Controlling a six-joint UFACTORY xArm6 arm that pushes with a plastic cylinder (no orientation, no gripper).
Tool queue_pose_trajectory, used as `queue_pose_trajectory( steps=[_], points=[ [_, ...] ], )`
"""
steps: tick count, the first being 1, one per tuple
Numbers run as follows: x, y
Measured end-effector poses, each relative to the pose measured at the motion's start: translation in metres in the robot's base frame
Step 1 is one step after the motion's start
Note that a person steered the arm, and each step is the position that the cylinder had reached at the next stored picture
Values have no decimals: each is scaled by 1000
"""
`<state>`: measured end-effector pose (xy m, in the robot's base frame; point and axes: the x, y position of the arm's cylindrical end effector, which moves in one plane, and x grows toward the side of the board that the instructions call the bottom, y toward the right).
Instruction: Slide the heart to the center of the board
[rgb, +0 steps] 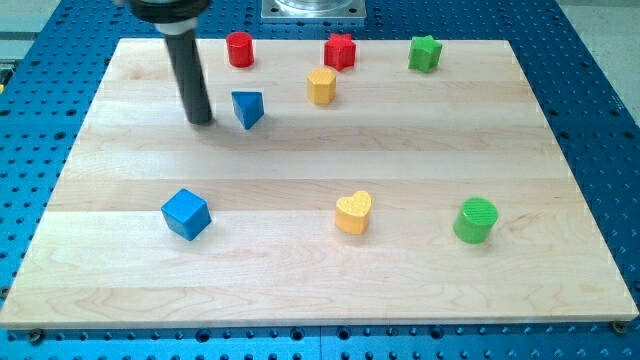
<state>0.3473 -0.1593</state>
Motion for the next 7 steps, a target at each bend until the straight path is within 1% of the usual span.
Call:
queue_pose_trajectory(
  steps=[1, 2, 3, 4, 6, 7],
  points=[
    [-1, 77],
    [10, 121],
    [14, 97],
    [69, 99],
    [110, 251],
    [168, 254]
  ],
)
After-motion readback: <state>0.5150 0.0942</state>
